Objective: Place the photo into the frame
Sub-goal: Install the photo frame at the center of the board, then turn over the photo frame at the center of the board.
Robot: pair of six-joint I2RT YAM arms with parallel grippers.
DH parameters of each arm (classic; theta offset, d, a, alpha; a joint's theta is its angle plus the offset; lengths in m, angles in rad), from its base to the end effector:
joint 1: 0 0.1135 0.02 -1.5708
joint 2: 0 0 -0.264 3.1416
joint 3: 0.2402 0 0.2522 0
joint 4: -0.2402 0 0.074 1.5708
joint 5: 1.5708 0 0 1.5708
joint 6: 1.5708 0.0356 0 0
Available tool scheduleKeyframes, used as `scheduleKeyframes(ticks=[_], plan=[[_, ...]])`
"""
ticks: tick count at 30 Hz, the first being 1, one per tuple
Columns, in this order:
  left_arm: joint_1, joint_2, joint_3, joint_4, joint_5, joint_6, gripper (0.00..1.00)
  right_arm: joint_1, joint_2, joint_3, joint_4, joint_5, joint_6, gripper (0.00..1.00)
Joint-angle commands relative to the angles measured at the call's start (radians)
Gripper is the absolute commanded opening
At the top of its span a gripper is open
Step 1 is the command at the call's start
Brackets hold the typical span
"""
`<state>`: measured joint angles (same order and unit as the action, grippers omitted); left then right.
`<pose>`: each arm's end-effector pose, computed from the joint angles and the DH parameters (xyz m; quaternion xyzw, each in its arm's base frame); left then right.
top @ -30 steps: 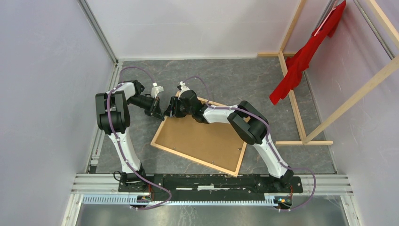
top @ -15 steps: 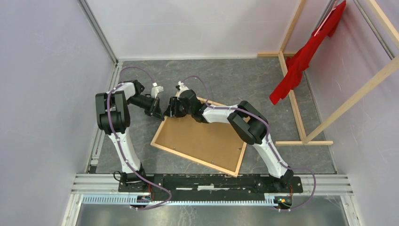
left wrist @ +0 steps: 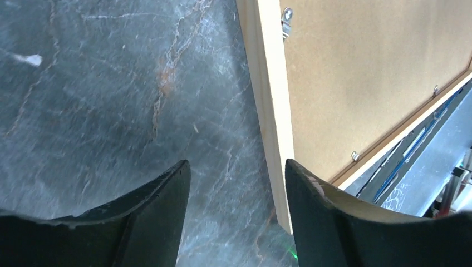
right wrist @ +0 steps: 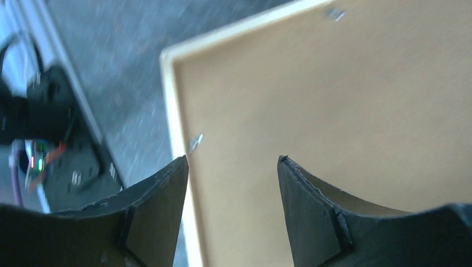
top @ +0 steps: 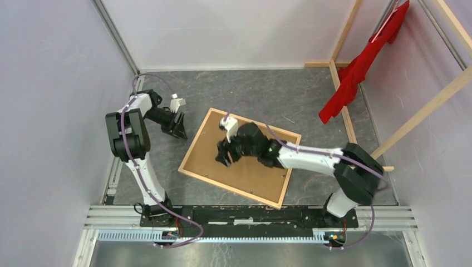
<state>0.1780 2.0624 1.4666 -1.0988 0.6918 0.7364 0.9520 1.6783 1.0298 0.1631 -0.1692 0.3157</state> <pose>0.3667 0.0429 0.1578 0.2386 0.9084 -0.3293 0.0972 0.2134 0.3100 0.2249 -0.3084 0.7968 0.3631 0.3718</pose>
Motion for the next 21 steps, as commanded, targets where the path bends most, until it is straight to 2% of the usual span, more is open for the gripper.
scheduleKeyframes(ticks=[1, 8, 14, 18, 21], plan=[[-0.001, -0.132, 0.014, -0.044, -0.021, 0.037, 0.71, 0.11, -0.127, -0.177, -0.124, 0.051, -0.154, 0.67], [-0.001, -0.308, -0.097, -0.069, -0.032, 0.075, 0.75, 0.278, -0.144, -0.224, -0.148, 0.161, -0.204, 0.64], [-0.001, -0.419, -0.185, -0.069, -0.047, 0.096, 0.77, 0.331, -0.095, -0.216, -0.135, 0.237, -0.206, 0.61], [-0.001, -0.484, -0.232, -0.065, -0.033, 0.135, 0.92, 0.338, -0.055, -0.217, -0.137, 0.274, -0.219, 0.56], [0.0, -0.541, -0.267, -0.061, -0.024, 0.181, 0.94, 0.339, -0.033, -0.212, -0.145, 0.293, -0.229, 0.46]])
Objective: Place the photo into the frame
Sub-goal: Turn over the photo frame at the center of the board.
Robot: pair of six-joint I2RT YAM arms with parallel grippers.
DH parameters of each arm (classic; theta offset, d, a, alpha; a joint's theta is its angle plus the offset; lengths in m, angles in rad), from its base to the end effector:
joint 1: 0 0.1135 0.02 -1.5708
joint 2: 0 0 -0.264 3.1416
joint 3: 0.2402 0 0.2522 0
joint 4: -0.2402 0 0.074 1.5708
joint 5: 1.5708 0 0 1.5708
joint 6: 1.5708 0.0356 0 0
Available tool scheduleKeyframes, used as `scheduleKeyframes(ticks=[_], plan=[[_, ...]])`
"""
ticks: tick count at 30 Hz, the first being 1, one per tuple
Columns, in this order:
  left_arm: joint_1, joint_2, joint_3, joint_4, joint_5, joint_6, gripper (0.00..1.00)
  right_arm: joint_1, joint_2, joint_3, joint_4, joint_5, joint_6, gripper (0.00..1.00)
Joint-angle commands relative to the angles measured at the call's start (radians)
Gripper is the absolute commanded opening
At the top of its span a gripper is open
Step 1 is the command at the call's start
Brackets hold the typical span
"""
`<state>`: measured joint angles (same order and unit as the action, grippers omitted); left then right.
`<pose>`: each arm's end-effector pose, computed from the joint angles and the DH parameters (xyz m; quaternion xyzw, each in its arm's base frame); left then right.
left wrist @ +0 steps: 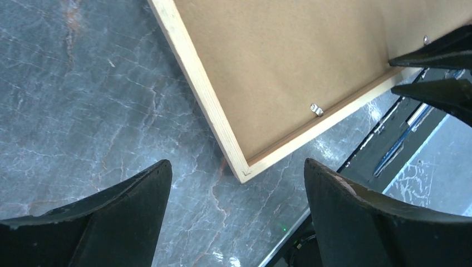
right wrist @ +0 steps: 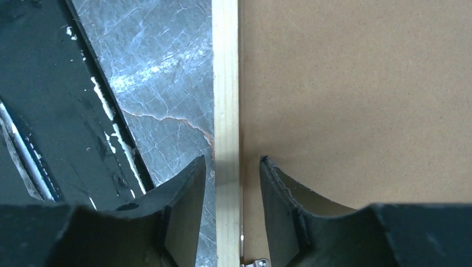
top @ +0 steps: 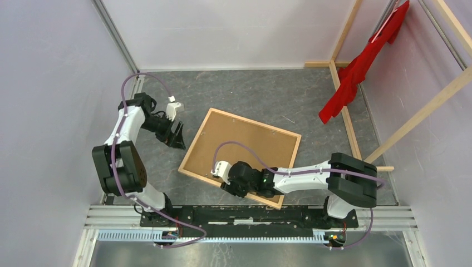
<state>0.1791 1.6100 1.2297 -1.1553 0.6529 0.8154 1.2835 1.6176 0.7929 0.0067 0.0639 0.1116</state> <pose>0.2830 0.0293 0.2399 0.3016 0.8977 -0.2739 0.1676 0.0922 0.3039 0.1581 -0.5042 0.7810 0.2132 0.3007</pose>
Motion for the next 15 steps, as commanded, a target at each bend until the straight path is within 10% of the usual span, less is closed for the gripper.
scheduleKeyframes(ticks=[1, 7, 15], plan=[[-0.002, -0.105, -0.045, -0.004, 0.024, 0.129, 0.95, 0.007, 0.032, 0.027, 0.008, 0.068, -0.028, 0.41], [-0.003, -0.331, -0.229, -0.003, 0.136, 0.468, 0.98, 0.007, 0.02, 0.095, -0.044, 0.093, -0.026, 0.05], [-0.006, -0.665, -0.382, 0.009, 0.116, 0.837, 1.0, -0.067, -0.05, 0.325, -0.168, -0.036, 0.038, 0.0]])
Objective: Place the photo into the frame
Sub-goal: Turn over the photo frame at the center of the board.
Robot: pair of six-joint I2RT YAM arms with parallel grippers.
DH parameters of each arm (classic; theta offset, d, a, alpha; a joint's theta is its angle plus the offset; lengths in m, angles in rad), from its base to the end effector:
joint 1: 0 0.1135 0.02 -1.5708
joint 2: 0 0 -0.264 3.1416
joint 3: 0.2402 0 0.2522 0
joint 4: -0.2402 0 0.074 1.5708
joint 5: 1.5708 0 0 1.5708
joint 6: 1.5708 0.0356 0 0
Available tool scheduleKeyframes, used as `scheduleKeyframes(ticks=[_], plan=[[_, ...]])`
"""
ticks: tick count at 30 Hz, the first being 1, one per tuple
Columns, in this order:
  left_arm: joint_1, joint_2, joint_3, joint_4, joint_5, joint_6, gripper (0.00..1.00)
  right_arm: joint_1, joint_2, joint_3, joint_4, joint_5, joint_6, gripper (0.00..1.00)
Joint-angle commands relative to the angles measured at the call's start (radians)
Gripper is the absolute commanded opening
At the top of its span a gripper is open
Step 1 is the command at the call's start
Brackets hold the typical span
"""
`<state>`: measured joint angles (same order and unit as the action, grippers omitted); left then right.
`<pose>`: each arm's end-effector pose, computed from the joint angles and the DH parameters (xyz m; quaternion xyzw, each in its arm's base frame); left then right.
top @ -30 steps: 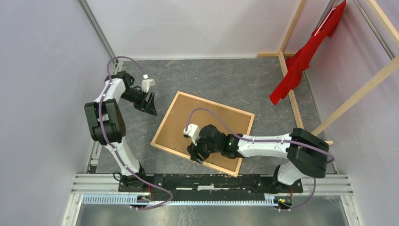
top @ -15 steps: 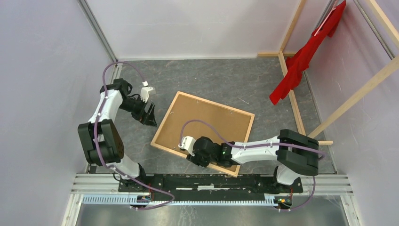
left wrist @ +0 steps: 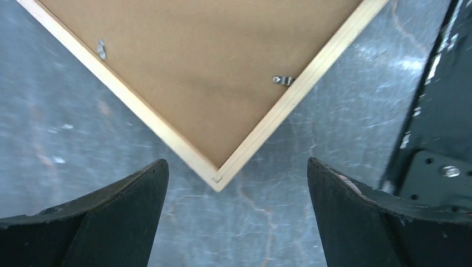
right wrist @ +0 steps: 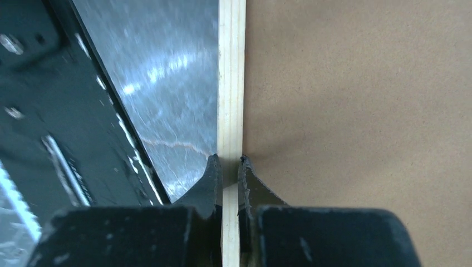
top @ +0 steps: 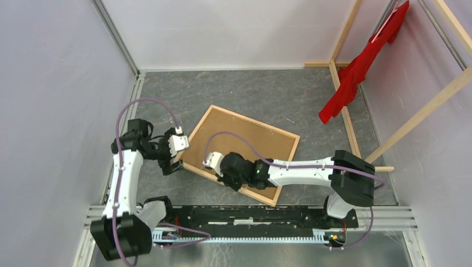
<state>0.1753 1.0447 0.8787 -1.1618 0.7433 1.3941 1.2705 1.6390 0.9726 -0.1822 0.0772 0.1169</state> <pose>0.1648 0.0047 0.2632 0.5655 0.7332 -0.1753 0.3346 0.1032 0.3240 0.1905 -0.4984 0.7910 0.1980 0.2945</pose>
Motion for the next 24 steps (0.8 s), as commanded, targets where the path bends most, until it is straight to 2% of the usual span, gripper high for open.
scheduleKeyframes(ticks=[1, 7, 12, 14, 18, 21, 24], plan=[[-0.001, -0.133, -0.041, 0.017, 0.023, 0.29, 1.0, -0.069, -0.077, 0.174, 0.006, -0.072, 0.042, 0.0], [-0.007, -0.256, -0.075, 0.108, 0.048, 0.376, 1.0, -0.135, -0.061, 0.349, -0.1, -0.223, 0.084, 0.0], [-0.025, -0.272, -0.08, 0.173, 0.014, 0.434, 1.0, -0.194, -0.055, 0.444, -0.142, -0.324, 0.122, 0.0], [-0.027, -0.286, -0.082, 0.258, 0.021, 0.405, 0.98, -0.207, -0.047, 0.485, -0.17, -0.353, 0.123, 0.0], [-0.065, -0.265, -0.075, 0.321, -0.011, 0.461, 0.92, -0.22, -0.026, 0.555, -0.213, -0.416, 0.141, 0.0], [-0.13, -0.219, -0.043, 0.336, -0.075, 0.464, 0.77, -0.223, -0.005, 0.609, -0.253, -0.434, 0.141, 0.0], [-0.211, -0.178, 0.022, 0.356, -0.124, 0.365, 0.53, -0.227, 0.011, 0.667, -0.31, -0.415, 0.125, 0.0]])
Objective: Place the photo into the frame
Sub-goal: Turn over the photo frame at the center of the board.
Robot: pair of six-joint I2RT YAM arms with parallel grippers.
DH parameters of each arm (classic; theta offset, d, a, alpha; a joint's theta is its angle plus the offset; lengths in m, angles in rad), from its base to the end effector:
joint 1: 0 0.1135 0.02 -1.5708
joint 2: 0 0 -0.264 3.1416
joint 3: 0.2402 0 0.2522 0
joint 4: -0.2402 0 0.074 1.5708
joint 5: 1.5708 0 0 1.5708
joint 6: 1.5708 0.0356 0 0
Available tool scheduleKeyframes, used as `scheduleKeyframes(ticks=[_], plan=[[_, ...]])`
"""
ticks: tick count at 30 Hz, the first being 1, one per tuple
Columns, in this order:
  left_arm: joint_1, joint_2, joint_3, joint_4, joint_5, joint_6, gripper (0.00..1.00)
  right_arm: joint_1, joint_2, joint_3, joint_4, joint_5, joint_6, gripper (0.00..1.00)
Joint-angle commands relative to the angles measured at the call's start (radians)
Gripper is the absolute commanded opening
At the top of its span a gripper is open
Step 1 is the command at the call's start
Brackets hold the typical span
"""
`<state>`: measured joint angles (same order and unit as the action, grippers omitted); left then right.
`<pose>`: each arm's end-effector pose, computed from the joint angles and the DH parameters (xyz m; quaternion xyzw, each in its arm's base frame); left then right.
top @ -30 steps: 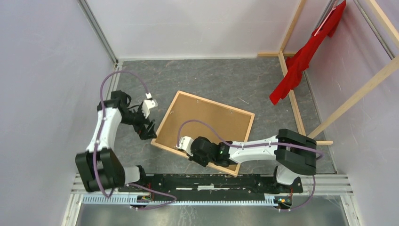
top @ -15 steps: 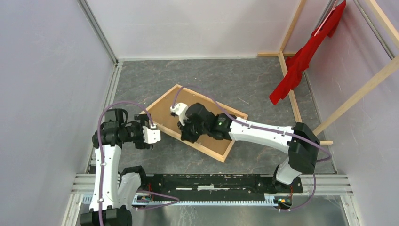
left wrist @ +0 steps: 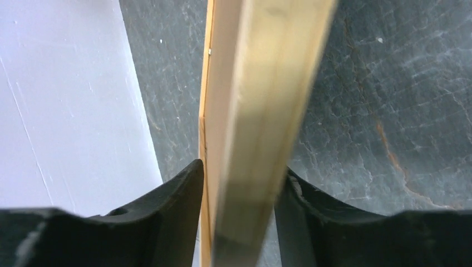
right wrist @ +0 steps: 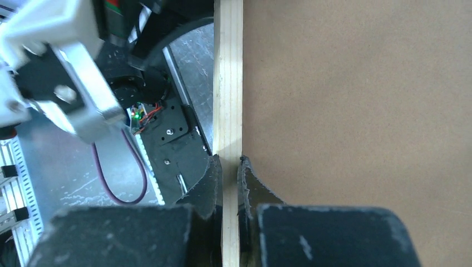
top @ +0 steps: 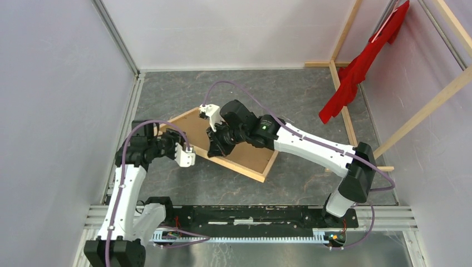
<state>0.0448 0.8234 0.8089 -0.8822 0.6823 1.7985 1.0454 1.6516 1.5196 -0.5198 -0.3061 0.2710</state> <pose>0.1506 -0.0157 0.2842 0.7544 0.4837 0.0574 0.4399 0.1802 0.3323 0.3384 -0.3971 0.7947 0.3762 0.2632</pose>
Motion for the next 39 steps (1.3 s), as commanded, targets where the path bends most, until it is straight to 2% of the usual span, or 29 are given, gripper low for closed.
scheduleKeyframes(ticks=[1, 2, 3, 6, 10, 15, 24, 29, 32, 34, 35, 37, 39], plan=[[-0.104, 0.056, 0.117, 0.076, -0.082, -0.061, 0.48, -0.006, 0.0, 0.14, 0.009, -0.012, -0.042, 0.01], [-0.12, 0.062, 0.129, 0.07, -0.094, -0.073, 0.44, -0.008, 0.003, 0.158, -0.018, 0.008, -0.057, 0.09], [-0.127, 0.075, 0.155, 0.057, -0.097, -0.08, 0.42, -0.012, 0.005, 0.181, -0.046, 0.036, -0.075, 0.25], [-0.134, 0.104, 0.217, 0.024, -0.086, -0.122, 0.39, -0.014, -0.004, 0.245, -0.123, 0.111, -0.165, 0.49], [-0.134, 0.149, 0.294, -0.04, -0.067, -0.168, 0.34, -0.014, -0.058, 0.204, -0.168, 0.151, -0.261, 0.64], [-0.134, 0.174, 0.334, -0.088, -0.027, -0.204, 0.3, -0.009, -0.142, 0.079, -0.183, 0.162, -0.378, 0.69], [-0.134, 0.216, 0.392, -0.152, 0.012, -0.245, 0.3, 0.015, -0.165, 0.015, -0.203, 0.294, -0.521, 0.71], [-0.134, 0.24, 0.421, -0.183, 0.013, -0.254, 0.26, 0.052, -0.138, -0.006, -0.182, 0.422, -0.553, 0.68], [-0.134, 0.246, 0.422, -0.185, 0.021, -0.261, 0.25, 0.053, -0.119, -0.014, -0.162, 0.509, -0.554, 0.58], [-0.134, 0.244, 0.42, -0.184, 0.022, -0.262, 0.28, 0.053, -0.111, -0.003, -0.15, 0.568, -0.538, 0.46], [-0.134, 0.242, 0.421, -0.179, 0.023, -0.269, 0.33, 0.052, -0.105, 0.014, -0.15, 0.573, -0.528, 0.36], [-0.133, 0.239, 0.427, -0.158, 0.026, -0.307, 0.47, 0.047, -0.093, 0.06, -0.159, 0.56, -0.512, 0.23], [-0.133, 0.241, 0.441, -0.137, 0.03, -0.361, 0.58, 0.04, -0.079, 0.124, -0.172, 0.556, -0.493, 0.2]])
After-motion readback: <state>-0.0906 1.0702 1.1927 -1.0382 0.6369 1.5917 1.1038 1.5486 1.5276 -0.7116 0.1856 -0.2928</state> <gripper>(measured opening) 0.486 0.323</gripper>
